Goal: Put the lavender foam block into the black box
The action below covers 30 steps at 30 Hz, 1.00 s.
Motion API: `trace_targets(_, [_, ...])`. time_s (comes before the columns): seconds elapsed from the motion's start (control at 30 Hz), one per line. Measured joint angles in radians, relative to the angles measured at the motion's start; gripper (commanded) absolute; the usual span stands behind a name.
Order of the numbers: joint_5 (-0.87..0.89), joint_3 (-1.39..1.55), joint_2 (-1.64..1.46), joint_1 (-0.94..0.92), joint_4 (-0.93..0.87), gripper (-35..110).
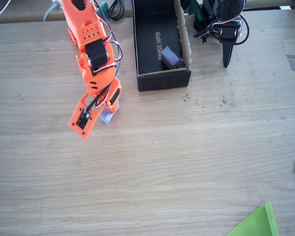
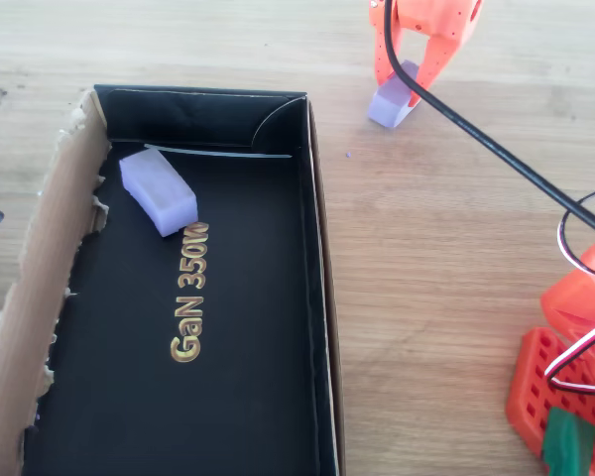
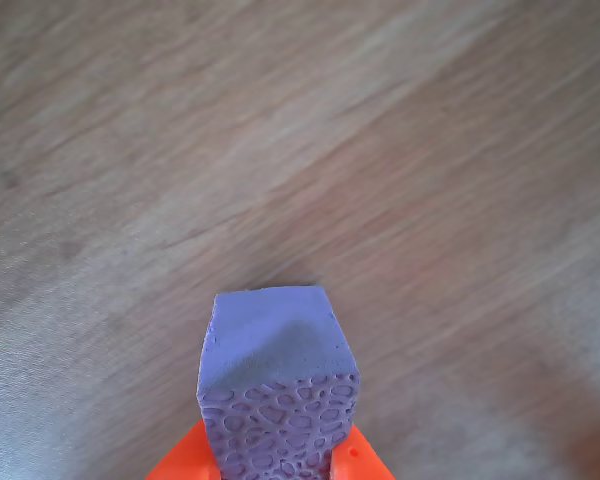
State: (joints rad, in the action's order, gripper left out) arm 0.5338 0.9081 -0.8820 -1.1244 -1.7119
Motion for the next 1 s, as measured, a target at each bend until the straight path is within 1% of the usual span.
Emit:
trace_targets(0.07, [-0.014,0.0,-0.02,0.006,-0.011,0])
trace_targets(0.2, [-0.015,0.0,-0.135,0.046,-0.11,0])
trace_targets(0.27, [-0.021,0.008,-0.224,0.067,-0.164,0])
trace_targets(0.4, [-0.066,0.075,-0.459,0.095,-0.19,0])
trace_targets(0.67, [-0.155,0.117,-0.658,0.132,-0.189,0])
trace_targets(0.83, [-0.219,0.14,-0.738,0.215,-0.187,0])
trace_targets(0.9, [-0.233,0.179,-0.776,0.276,-0.172,0])
trace_targets(1.0, [-0.201,0.259,-0.842,0.399,-0.117,0])
